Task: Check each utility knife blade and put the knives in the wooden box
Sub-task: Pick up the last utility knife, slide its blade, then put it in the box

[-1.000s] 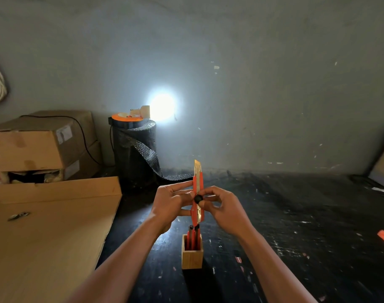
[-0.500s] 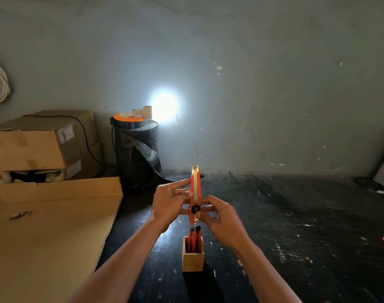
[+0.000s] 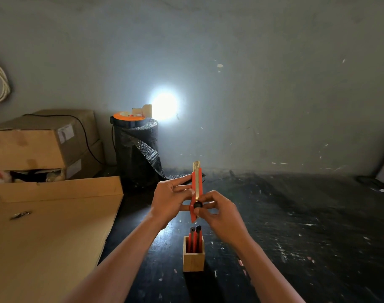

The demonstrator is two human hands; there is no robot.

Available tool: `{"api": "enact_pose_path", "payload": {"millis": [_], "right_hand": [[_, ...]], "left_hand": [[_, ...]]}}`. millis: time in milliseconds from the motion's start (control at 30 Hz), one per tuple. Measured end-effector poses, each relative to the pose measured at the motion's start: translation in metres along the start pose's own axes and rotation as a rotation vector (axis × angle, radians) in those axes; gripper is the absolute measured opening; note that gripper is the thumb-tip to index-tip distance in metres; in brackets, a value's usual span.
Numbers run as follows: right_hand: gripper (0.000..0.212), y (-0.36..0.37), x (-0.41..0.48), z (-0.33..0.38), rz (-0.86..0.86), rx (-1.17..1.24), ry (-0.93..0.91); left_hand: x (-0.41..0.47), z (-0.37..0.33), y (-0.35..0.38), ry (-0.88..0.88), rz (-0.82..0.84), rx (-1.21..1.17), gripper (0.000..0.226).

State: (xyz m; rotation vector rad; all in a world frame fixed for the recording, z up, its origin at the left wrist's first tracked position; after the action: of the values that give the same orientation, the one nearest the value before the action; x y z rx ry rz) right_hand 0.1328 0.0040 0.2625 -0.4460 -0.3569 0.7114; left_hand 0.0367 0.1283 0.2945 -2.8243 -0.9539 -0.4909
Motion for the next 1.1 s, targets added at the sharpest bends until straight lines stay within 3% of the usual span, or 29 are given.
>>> {"api": "enact_pose_path", "payload": {"millis": [333, 467, 800, 1100], "right_hand": [[0.015, 0.002, 0.004, 0.004, -0.006, -0.016, -0.005], [0.027, 0.003, 0.003, 0.009, 0.003, 0.0, -0.036], [0.032, 0.01, 0.004, -0.006, 0.013, -0.045, -0.054], [0.044, 0.005, 0.016, -0.019, -0.023, 0.131, 0.045]], "left_hand": [[0.006, -0.002, -0.003, 0.037, -0.017, 0.037, 0.046], [0.009, -0.001, -0.005, 0.032, -0.03, 0.034, 0.045], [0.006, 0.011, -0.006, 0.005, -0.028, 0.068, 0.049], [-0.003, 0.047, -0.004, -0.052, 0.008, -0.064, 0.046]]}}
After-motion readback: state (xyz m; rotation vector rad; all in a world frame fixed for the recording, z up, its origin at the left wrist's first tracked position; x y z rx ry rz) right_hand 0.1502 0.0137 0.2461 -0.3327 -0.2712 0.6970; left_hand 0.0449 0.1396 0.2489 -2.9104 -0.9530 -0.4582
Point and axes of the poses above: each hand's wrist, its own x-axis towards the middle knuckle, its own y-axis out of the palm, z = x × y, the point moved 3 cm from there along x, towards the middle knuckle, and after that the axes turned 8 degrees about y, right-handed, at the moved point
